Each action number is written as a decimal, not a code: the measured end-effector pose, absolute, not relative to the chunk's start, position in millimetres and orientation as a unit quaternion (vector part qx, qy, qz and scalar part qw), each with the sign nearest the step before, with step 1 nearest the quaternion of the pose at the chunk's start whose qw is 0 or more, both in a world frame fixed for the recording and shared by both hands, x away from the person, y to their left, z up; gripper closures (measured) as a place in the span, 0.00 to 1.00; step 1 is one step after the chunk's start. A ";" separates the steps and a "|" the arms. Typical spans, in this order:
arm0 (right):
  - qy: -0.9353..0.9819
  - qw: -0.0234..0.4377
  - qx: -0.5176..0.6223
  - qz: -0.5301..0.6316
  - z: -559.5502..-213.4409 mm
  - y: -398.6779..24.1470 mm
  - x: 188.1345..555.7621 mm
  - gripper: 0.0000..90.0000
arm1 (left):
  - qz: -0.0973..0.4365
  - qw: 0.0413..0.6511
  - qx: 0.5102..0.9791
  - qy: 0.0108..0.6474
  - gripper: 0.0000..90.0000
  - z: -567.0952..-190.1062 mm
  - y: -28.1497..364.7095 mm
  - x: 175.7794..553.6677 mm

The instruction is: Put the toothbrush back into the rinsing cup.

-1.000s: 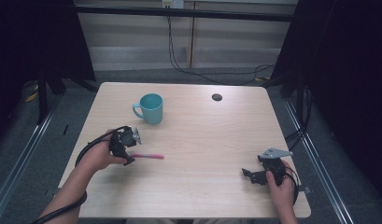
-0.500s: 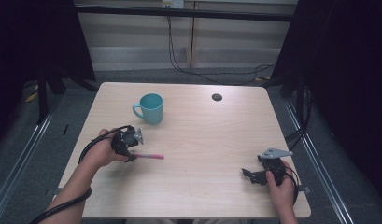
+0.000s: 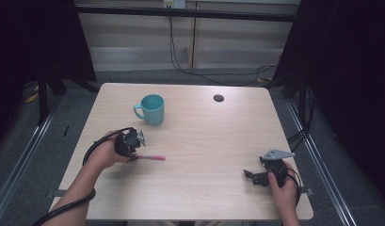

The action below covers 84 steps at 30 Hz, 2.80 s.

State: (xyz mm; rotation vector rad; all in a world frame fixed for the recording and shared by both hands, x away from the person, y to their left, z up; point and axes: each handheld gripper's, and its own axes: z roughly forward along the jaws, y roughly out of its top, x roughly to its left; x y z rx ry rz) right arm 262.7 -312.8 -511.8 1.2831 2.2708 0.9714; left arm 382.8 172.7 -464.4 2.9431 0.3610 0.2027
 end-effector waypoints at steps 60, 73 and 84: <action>0.804 0.180 0.452 0.342 -511.9 -312.3 263.1 0.10 | 0.028 0.127 0.975 0.182 0.89 -426.6 140.9 372.9; 0.796 0.153 0.457 0.367 -506.2 -313.7 263.8 0.15 | 0.029 0.125 0.981 0.148 0.89 -420.8 111.9 370.5; 0.843 0.162 0.392 0.332 -461.7 -290.7 278.3 0.15 | 0.027 0.128 0.981 0.144 0.89 -415.9 102.3 372.7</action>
